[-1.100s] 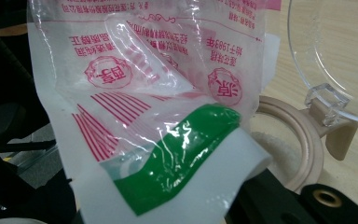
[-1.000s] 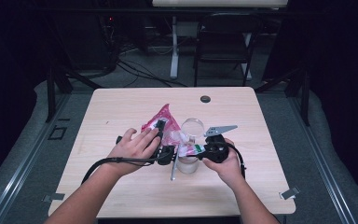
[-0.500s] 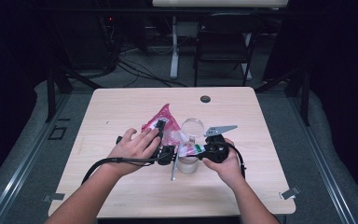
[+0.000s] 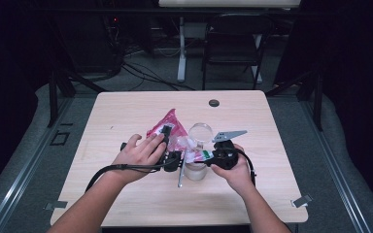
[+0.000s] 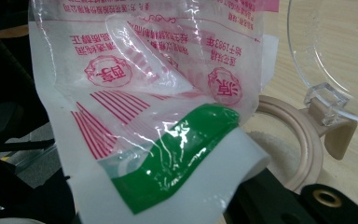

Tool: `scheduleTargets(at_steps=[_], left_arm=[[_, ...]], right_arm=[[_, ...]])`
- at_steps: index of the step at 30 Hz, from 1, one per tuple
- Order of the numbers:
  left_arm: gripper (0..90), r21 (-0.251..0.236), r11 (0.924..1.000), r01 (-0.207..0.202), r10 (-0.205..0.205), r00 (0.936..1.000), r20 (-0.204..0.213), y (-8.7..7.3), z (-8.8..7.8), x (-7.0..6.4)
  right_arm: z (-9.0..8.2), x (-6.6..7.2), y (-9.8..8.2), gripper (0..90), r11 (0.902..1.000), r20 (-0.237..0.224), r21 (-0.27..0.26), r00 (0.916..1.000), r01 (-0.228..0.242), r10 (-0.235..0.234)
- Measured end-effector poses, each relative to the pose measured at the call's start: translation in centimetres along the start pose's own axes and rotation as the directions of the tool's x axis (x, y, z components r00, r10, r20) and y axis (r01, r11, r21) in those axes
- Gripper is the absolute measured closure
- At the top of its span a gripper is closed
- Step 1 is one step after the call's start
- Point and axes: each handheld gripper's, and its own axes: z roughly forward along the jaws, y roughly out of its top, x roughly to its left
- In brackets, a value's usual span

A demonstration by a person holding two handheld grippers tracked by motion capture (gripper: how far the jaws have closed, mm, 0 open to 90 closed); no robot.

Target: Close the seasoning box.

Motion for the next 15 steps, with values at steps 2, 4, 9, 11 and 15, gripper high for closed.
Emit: scheduleTargets(at_steps=[2, 4, 9, 11, 15], left_arm=[[67.0, -0.002, 0.9999, 0.013, -0.013, 0.9999, 0.008, -0.06, 0.07, -0.08], [67.8, -0.001, 0.9999, 0.012, -0.012, 0.9999, 0.011, -0.10, 0.09, -0.07], [70.0, 0.001, 0.9993, 0.036, -0.036, 0.9989, 0.029, -0.28, 0.16, 0.08], [70.8, 0.002, 0.9992, 0.039, -0.039, 0.9987, 0.033, -0.32, 0.14, 0.13], [72.7, 0.006, 0.9992, 0.041, -0.041, 0.9981, 0.045, -0.41, 0.13, 0.18]], right_arm=[[-0.02, -0.01, 0.01, 90.0, 1.0000, 0.000, 0.000, 1.0000, 0.000, 0.000], [-0.06, 0.01, 0.04, 90.0, 1.0000, 0.001, 0.002, 1.0000, 0.002, -0.002], [-0.41, 0.10, 0.19, 90.0, 0.9999, 0.003, -0.012, 1.0000, 0.006, -0.006], [-0.56, 0.12, 0.26, 90.0, 0.9998, 0.002, -0.015, 1.0000, 0.009, -0.009], [-0.62, 0.21, 0.33, 90.0, 0.9998, 0.001, -0.013, 0.9999, 0.013, -0.013]])
